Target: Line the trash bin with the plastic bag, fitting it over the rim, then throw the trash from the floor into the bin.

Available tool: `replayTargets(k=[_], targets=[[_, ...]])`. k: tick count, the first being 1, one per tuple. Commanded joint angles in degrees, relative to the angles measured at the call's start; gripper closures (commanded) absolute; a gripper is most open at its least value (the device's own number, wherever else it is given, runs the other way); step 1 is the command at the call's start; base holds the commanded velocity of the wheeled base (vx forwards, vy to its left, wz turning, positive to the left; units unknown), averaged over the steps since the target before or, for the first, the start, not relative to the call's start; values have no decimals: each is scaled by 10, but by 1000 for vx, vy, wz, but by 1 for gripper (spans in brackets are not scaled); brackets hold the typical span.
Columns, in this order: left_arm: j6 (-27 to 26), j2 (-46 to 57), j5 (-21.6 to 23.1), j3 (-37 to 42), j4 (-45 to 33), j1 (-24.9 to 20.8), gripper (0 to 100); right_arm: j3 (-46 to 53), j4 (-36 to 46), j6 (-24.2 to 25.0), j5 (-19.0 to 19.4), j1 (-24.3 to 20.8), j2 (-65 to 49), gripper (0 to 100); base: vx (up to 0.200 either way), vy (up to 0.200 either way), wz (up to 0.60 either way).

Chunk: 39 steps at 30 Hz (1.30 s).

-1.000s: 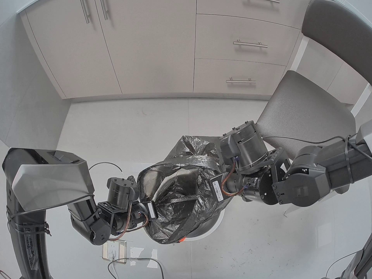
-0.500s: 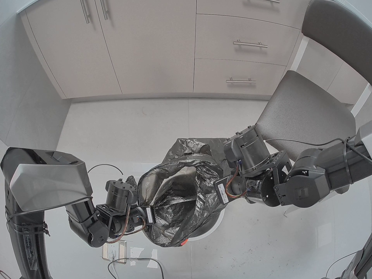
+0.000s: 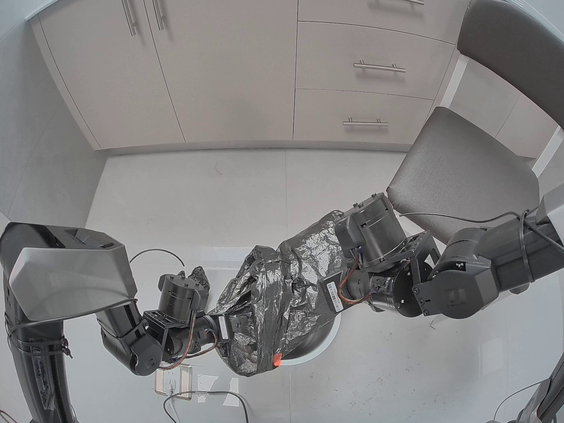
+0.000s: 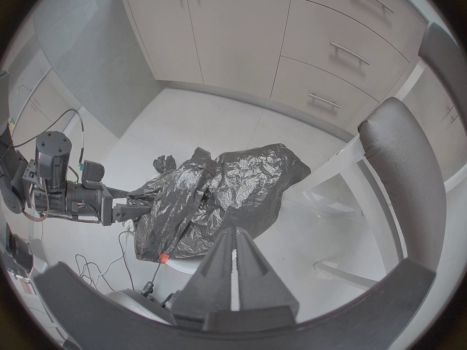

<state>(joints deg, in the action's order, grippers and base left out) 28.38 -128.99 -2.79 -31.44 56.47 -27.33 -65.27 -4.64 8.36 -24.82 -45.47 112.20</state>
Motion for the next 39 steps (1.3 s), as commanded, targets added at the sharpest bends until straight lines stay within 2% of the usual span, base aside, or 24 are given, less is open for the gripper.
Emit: replayTargets(k=[1, 8, 10, 18, 19, 33, 39], targets=[[0, 6, 0, 1, 0, -1, 0, 1, 0, 0, 0, -1, -1, 100, 0, 0, 0], [1, 8, -13, 2, 0, -1, 0, 0, 0, -3, -1, -1, -1, 100, 0, 0, 0], [2, 10, -30, 2, 2, -1, 0, -5, 0, -3, -1, -12, -1, 100, 0, 0, 0], [4, 30, -33, -9, 1, -9, 0, -39, 2, -4, -1, -59, 39, 100, 0, 0, 0], [4, 22, -33, -14, 1, -12, 0, -49, 2, -4, -1, -60, 49, 0, 0, 0, 0], [2, -51, -34, -46, 2, -40, 0, -137, 1, -2, -24, -55, 118, 0, 0, 0, 0], [7, -14, -48, -32, 19, -34, 0, -138, 1, 1, -32, -54, 112, 0, 0, 0, 0]])
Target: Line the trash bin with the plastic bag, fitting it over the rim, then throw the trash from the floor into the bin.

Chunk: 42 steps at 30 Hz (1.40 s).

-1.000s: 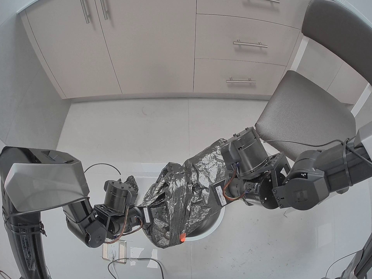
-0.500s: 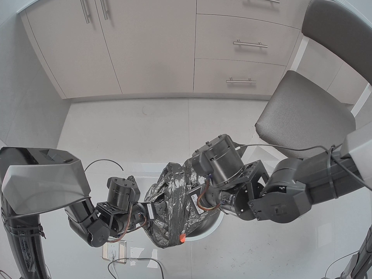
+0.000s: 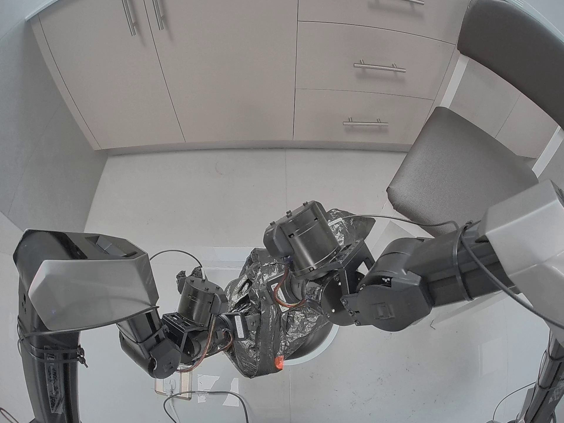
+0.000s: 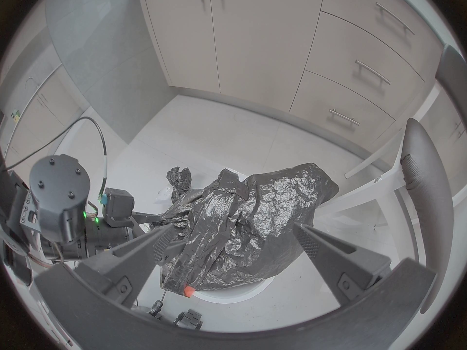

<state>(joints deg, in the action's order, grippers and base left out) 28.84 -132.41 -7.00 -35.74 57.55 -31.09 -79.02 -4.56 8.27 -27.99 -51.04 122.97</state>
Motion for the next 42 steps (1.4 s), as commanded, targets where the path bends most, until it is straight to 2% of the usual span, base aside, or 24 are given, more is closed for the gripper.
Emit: replayTargets(k=[1, 5, 8, 9, 11, 12, 13, 14, 15, 16, 17, 18, 20, 23, 28, 36, 42], targets=[[2, 32, -6, 20, 12, 6, 0, 2, 0, 3, 0, 2, -1, 0, 0, 0, 0], [3, 95, -14, 51, 25, 14, 0, 19, 0, 3, 0, 4, -18, 0, 0, 0, 0], [8, 144, -5, 74, 31, 34, 0, 23, 0, 3, -1, 4, -26, 0, 0, 0, 0], [17, 153, 21, 74, 40, 45, 0, 22, 0, 3, -1, 3, -26, 0, 0, 0, 0], [39, 156, 109, 72, 64, 67, 0, 21, -1, 3, -1, 2, -31, 0, 0, 0, 0], [39, 156, 109, 72, 64, 67, 0, 21, -1, 3, -1, 2, -31, 0, 0, 0, 0], [66, 155, 205, 73, 92, 88, 0, 23, -1, 3, -1, 2, -42, 0, 0, 0, 0], [75, 153, 228, 72, 98, 92, 0, 24, -1, 3, -1, 2, -46, 0, 0, 0, 0], [102, 146, 275, 67, 105, 94, 0, 30, -1, 3, 0, 2, -55, 0, 0, 0, 0], [102, 146, 275, 67, 105, 94, 0, 30, -1, 3, 0, 2, -55, 0, 0, 0, 0], [146, 133, 307, 44, 105, 95, 0, 35, -1, 3, 0, 2, -70, 0, 0, 0, 0], [173, 126, 317, 29, 104, 95, 0, 37, -1, 3, 0, 2, -75, 0, 0, 0, 0], [221, 100, 331, -13, 99, 93, 0, 40, 0, 3, 0, 2, -83, 0, 0, 0, 0], [218, 51, 331, -56, 99, 88, 0, 46, 0, 3, -1, 2, -91, 0, 0, 0, 0], [215, 2, 331, -82, 98, 86, 0, 49, -1, 3, 0, 3, -96, 0, 0, 0, 0], [210, -28, 330, -109, 98, 83, 0, 47, -2, 3, 1, 2, -91, 0, 0, 0, 0], [210, -52, 330, -147, 96, 77, 0, 56, -36, 2, -1, 2, -93, 0, 0, 0, 0]])
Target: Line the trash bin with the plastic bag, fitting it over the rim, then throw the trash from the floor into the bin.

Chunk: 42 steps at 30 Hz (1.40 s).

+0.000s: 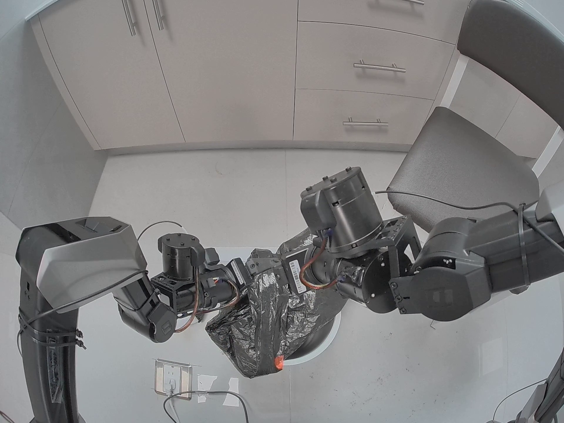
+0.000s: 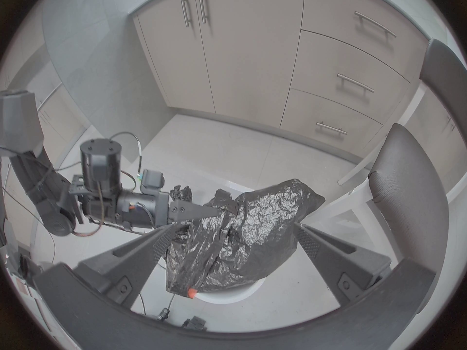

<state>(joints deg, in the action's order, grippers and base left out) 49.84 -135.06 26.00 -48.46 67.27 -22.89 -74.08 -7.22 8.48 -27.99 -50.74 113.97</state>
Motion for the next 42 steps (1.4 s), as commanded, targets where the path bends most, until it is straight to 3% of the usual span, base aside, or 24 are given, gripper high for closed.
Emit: replayTargets(k=[1, 7, 12, 13, 29, 36, 42], targets=[[0, -28, 0, -22, -2, -6, 0, 8, -13, 0, -1, -1, -3, 0, 0, 0, 0], [-4, -37, 0, -34, 0, -9, 0, 7, -24, -2, 0, -7, -1, 0, 0, 0, 0], [-42, -42, 0, -30, -1, -12, 0, 7, -25, 0, -1, -8, -1, 0, 0, 0, 0], [-46, -45, 0, -30, -1, -14, 100, 7, -25, 0, -1, -8, -2, 0, 0, 0, 0], [-47, -38, -2, -14, 3, -15, 100, 20, -68, -2, 0, -9, -4, 0, 0, 0, 0], [-40, 83, 2, 129, 16, -25, 100, 29, -68, -4, 0, -2, -3, 0, 0, 0, 0], [1, 175, 26, 222, 45, -24, 100, 34, -68, -4, 2, 0, 2, 0, 0, 0, 0]])
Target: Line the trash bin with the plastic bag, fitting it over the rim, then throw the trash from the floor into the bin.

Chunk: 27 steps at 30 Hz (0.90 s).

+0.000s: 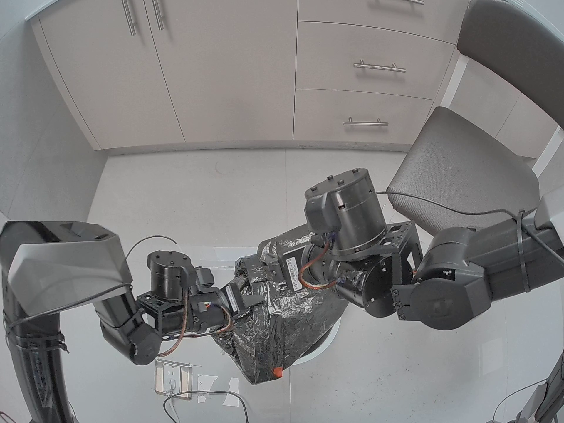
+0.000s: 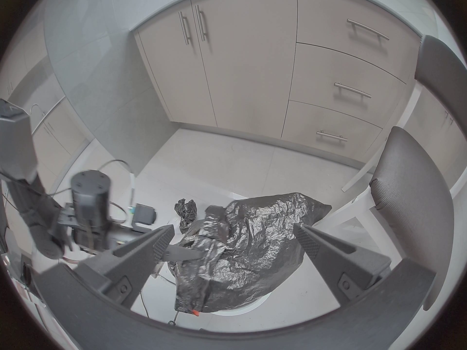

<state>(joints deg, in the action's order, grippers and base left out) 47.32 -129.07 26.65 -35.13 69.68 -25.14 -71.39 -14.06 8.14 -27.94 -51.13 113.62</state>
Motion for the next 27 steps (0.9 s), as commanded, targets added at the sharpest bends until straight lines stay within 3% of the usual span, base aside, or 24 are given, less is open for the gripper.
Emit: replayTargets(k=[1, 5, 8, 11, 18, 27], targets=[[31, 133, 73, 119, 37, 10, 100, 7, 0, -1, 2, 3, 6, 0, 0, 0, 0], [61, 130, 157, 156, 91, 54, 100, 9, 0, -2, 1, 5, 5, 0, 0, 0, 0], [95, 113, 163, 169, 135, 75, 100, 11, 0, -12, -2, 17, 12, 0, 0, 0, 0], [90, 102, 165, 198, 181, 82, 100, 1, -2, -24, -12, 38, 33, 0, 0, 0, 0], [85, 100, 180, 206, 182, 80, 100, -72, -4, -27, -24, 65, 78, 0, 0, 0, 0], [54, 93, 180, 219, 182, 76, 100, -170, -4, -72, -34, 96, 129, 0, 0, 0, 0]])
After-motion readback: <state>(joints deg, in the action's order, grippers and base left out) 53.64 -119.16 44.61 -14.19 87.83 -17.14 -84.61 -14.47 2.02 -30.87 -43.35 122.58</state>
